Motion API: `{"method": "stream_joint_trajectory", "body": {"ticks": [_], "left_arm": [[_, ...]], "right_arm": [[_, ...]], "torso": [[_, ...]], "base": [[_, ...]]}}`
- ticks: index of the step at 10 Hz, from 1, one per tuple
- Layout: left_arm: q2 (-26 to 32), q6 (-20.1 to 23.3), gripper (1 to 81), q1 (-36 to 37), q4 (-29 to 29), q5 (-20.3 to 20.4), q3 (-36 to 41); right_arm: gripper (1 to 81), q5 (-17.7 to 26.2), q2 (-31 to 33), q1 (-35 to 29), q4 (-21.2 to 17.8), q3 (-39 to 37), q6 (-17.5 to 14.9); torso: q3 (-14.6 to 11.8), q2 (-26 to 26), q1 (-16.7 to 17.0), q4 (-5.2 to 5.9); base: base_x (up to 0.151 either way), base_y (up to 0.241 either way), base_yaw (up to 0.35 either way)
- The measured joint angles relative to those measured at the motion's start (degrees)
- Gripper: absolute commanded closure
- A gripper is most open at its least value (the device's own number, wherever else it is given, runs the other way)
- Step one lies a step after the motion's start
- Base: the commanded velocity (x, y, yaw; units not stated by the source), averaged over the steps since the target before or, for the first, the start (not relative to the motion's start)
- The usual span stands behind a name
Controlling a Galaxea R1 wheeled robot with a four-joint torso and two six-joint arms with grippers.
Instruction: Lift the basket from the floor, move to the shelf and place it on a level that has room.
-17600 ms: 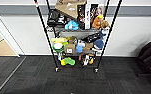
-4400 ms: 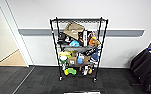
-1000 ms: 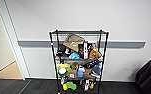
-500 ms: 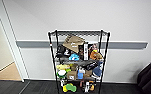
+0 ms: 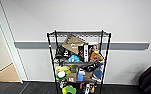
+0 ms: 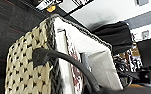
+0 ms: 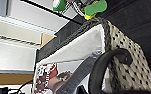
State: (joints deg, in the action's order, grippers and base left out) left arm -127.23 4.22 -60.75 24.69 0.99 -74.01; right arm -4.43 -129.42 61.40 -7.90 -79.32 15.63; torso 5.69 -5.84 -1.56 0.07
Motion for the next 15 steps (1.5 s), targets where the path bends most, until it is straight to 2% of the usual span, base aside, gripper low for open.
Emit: {"method": "stream_joint_trajectory", "body": {"ticks": [15], "left_arm": [[-0.4, 0.0, 81.1, 0.2, 0.0, -0.1, 0.0]], "right_arm": [[81.1, -0.6, 0.6, 0.8, 0.0, 0.2, -0.5]], "torso": [[0.0, 0.0, 0.0, 0.00]], "base": [[0.114, 0.000, 0.000]]}}
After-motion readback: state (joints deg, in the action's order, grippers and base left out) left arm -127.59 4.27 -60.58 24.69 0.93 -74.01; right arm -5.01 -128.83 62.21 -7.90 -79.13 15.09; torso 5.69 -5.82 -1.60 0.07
